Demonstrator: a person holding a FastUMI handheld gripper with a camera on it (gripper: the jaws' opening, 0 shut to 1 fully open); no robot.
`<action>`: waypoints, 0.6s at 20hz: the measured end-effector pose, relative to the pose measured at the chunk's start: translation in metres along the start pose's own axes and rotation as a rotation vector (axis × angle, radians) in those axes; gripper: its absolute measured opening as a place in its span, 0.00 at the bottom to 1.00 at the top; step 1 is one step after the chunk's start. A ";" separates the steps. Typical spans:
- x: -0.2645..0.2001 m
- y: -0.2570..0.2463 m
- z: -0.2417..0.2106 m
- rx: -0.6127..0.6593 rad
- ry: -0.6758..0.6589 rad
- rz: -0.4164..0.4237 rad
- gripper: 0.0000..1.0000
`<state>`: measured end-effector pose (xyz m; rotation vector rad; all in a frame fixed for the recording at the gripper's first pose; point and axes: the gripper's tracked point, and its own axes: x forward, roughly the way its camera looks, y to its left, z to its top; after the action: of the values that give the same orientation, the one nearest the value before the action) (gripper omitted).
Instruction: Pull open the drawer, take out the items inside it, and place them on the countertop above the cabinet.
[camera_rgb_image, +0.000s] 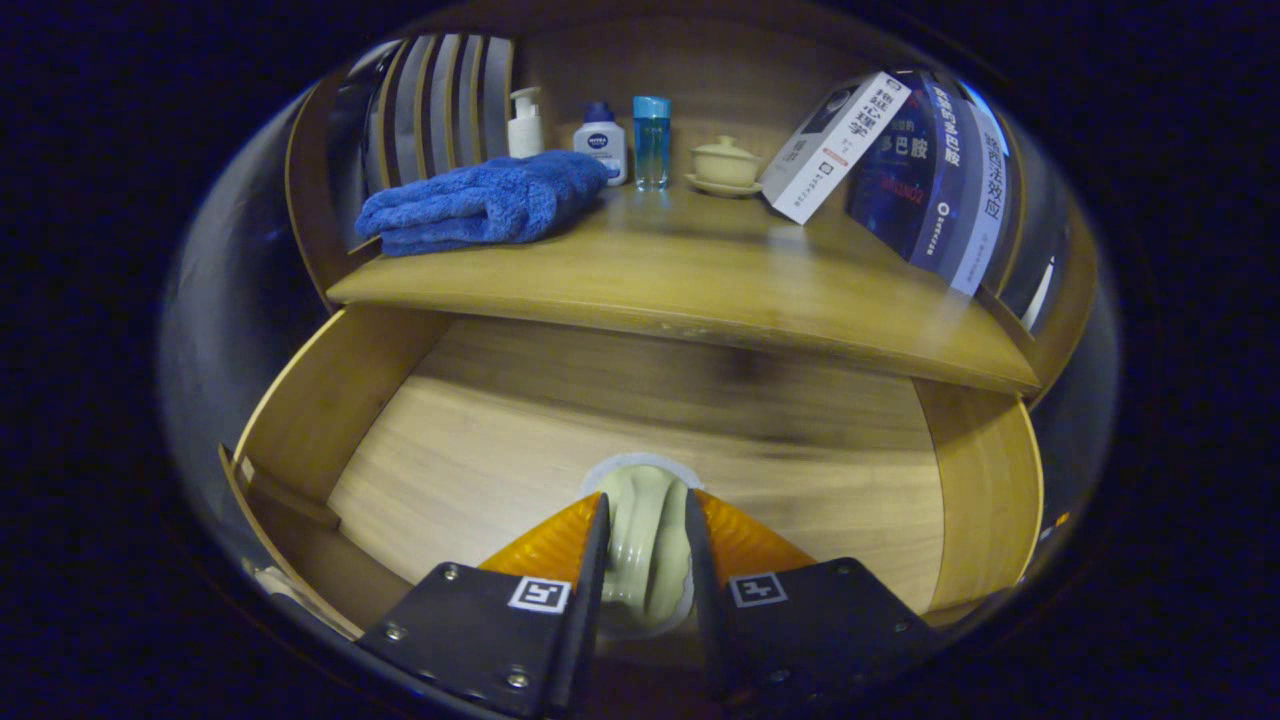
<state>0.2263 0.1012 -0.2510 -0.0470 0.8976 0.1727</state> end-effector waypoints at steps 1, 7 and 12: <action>0.001 0.000 -0.002 -0.006 0.018 0.002 0.43; 0.003 0.005 -0.009 -0.064 0.079 0.034 0.43; 0.006 0.005 -0.007 -0.035 0.045 0.039 0.32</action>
<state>0.2232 0.1058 -0.2597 -0.0661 0.9407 0.2246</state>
